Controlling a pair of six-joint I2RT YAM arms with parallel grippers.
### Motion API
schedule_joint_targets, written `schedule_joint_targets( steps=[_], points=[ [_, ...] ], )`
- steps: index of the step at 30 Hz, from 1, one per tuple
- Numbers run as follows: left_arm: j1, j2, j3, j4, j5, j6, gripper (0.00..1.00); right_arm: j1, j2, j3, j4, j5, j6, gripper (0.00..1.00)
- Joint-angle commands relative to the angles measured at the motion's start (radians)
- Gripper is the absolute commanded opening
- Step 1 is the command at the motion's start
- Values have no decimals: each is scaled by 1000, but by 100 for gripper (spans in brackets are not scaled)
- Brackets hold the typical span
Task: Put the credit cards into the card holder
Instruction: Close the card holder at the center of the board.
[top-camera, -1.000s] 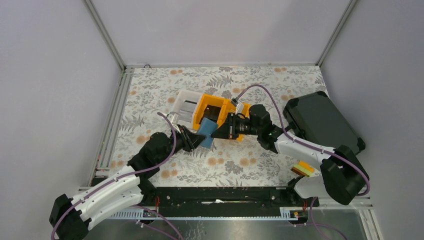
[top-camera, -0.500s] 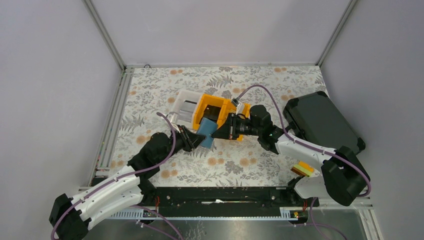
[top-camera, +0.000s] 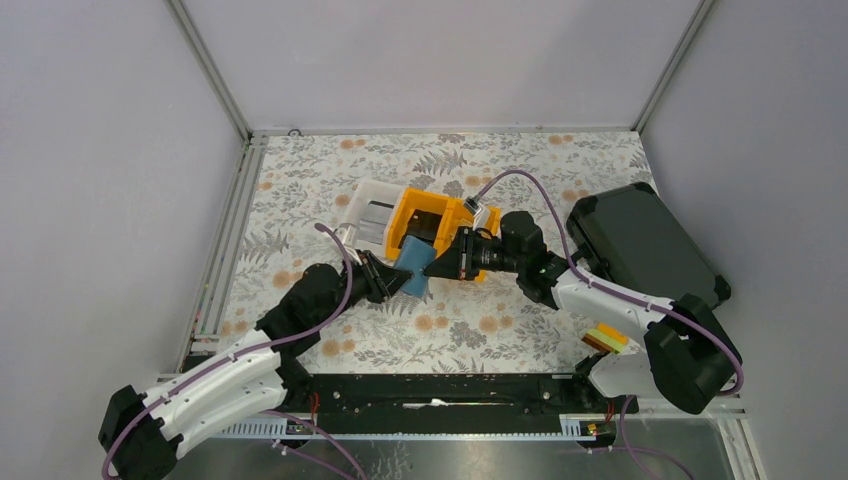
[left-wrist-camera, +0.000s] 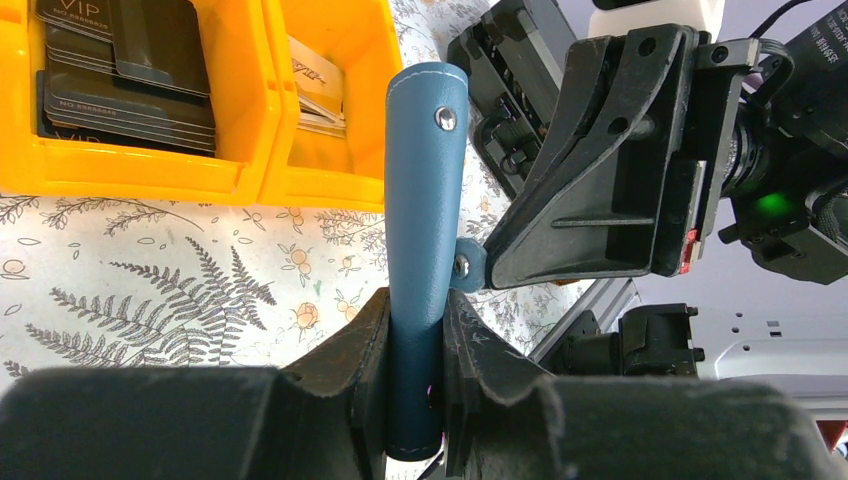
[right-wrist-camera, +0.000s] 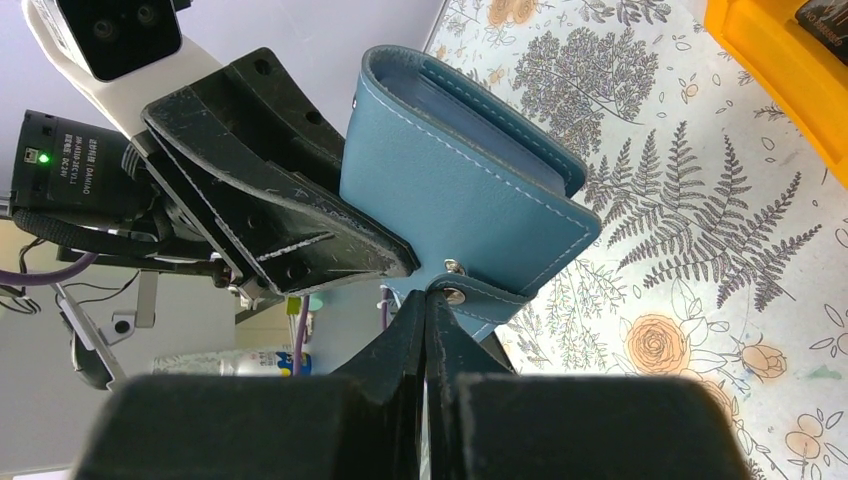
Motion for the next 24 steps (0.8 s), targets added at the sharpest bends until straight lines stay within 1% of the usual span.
schedule_joint_targets(
  steps=[1, 9, 14, 16, 17, 18, 19, 20, 22, 24],
  points=[
    [-7, 27, 33, -9, 33, 18, 0, 20, -38, 21, 128, -25, 4, 0],
    [-9, 55, 39, 8, 64, 20, 0, 21, -27, 12, 131, -22, 2, 0],
    [-10, 43, 34, 8, 41, 17, 0, 20, -22, -6, 128, -14, -2, 0],
    [-10, 32, 26, 9, 24, 17, 0, 20, -45, -14, 74, 20, -30, 0],
    [-10, 25, 18, 13, 17, 16, 0, 20, -65, -13, 12, 63, -59, 2],
    [-10, 13, 5, 23, 13, 15, 0, 20, -100, -8, -56, 109, -96, 12],
    [-10, 1, -8, 36, 9, 13, 0, 20, -129, -9, -107, 158, -129, 26],
    [-10, -11, -20, 50, 7, 9, 0, 21, -161, -14, -147, 197, -153, 36],
    [-10, -33, -38, 79, 10, 2, 0, 21, -210, -31, -174, 248, -181, 57],
    [-10, -49, -52, 113, 25, -9, 0, 19, -218, -47, -171, 256, -181, 73]
  ],
)
